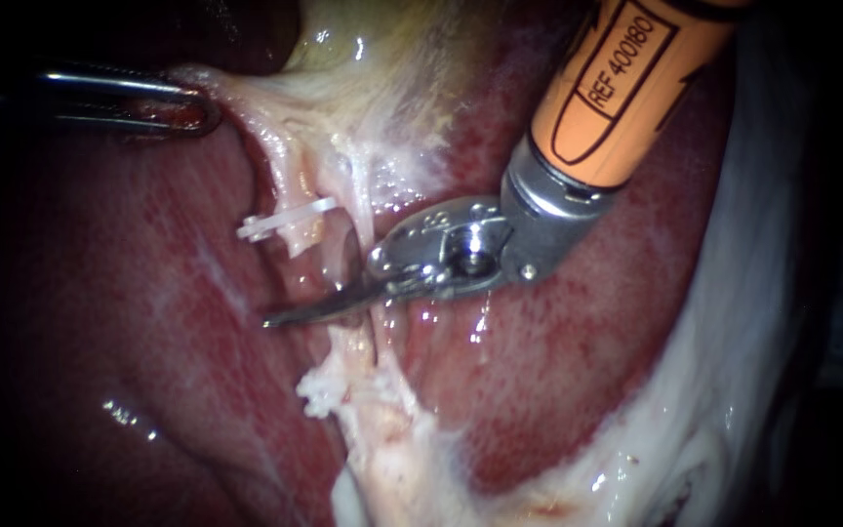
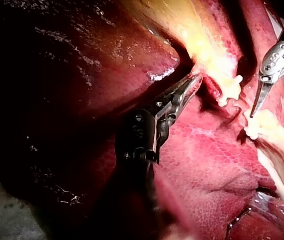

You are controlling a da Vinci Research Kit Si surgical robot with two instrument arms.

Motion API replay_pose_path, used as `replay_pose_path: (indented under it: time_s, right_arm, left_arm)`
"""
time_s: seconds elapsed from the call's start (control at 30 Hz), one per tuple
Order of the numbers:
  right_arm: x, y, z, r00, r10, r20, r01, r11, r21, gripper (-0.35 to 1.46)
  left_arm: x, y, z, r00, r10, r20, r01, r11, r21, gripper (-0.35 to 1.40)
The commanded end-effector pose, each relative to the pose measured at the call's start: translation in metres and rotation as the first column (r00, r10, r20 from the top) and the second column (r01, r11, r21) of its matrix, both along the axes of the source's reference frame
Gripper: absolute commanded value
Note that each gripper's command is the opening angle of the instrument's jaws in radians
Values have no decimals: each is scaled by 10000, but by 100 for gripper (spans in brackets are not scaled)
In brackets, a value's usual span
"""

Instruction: Go back from the cut left tube

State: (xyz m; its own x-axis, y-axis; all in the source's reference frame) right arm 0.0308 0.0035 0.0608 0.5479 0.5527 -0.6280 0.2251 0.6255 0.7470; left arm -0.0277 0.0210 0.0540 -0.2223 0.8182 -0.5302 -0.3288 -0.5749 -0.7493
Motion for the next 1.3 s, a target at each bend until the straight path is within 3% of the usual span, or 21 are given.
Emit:
replay_pose_path:
  time_s: [0.03, 0.07, 0.1, 0.17, 0.2, 0.37, 0.47, 0.53, 0.7, 0.87, 1.03, 1.17, 1.23, 1.3]
  right_arm:
    - [2, 0, 0, 9999, 100, 18, -100, 9999, -45, 56]
    - [2, 0, 0, 9999, 147, 9, -147, 9999, -47, 89]
    - [3, 0, 0, 9997, 244, 19, -244, 9997, -77, 106]
    - [4, 1, 0, 9983, 569, 90, -567, 9982, -205, 133]
    - [5, 1, 0, 9975, 688, 138, -684, 9973, -261, 138]
    - [-2, -1, -1, 9948, 979, 286, -969, 9947, -350, 143]
    - [-22, -7, -5, 9843, 1696, 485, -1640, 9811, -1031, 143]
    - [-36, -10, -8, 9734, 2240, 483, -2108, 9579, -1949, 143]
    - [-84, -19, -16, 9558, 2913, 399, -2520, 8815, -3995, 143]
    - [-131, -18, -26, 9495, 3111, 405, -2429, 8107, -5327, 145]
    - [-172, 0, -42, 9349, 3481, 698, -2424, 7695, -5909, 143]
    - [-191, 12, -50, 9196, 3790, 1035, -2369, 7451, -6235, 143]
    - [-196, 14, -53, 9154, 3846, 1190, -2319, 7454, -6250, 143]
    - [-198, 13, -53, 9150, 3814, 1319, -2243, 7523, -6194, 143]
  left_arm:
    - [0, 0, 0, 10000, 0, -1, 0, 10000, -1, -35]
    - [0, 0, 0, 10000, -1, -1, 1, 10000, -3, -35]
    - [0, -1, 1, 10000, -1, -2, 1, 10000, -4, -35]
    - [0, -1, 1, 10000, -1, -3, 1, 10000, -7, -35]
    - [0, -1, 1, 10000, -2, -4, 2, 10000, -8, -35]
    - [1, -1, 3, 10000, 5, 0, -5, 10000, -11, -35]
    - [2, 0, 5, 10000, 10, 3, -10, 10000, -13, -35]
    - [2, 0, 6, 10000, 11, 2, -11, 10000, -17, -35]
    - [2, -1, 8, 10000, 9, -3, -9, 10000, -32, -35]
    - [2, -1, 8, 10000, 8, -4, -8, 10000, -34, -35]
    - [1, -2, 9, 10000, 3, -10, -3, 10000, -41, -35]
    - [0, -3, 10, 10000, -6, -18, 6, 10000, -50, -35]
    - [-2, -4, 11, 10000, -13, -24, 12, 10000, -58, -35]
    - [-3, -4, 13, 10000, -38, -8, 38, 10000, -74, -35]
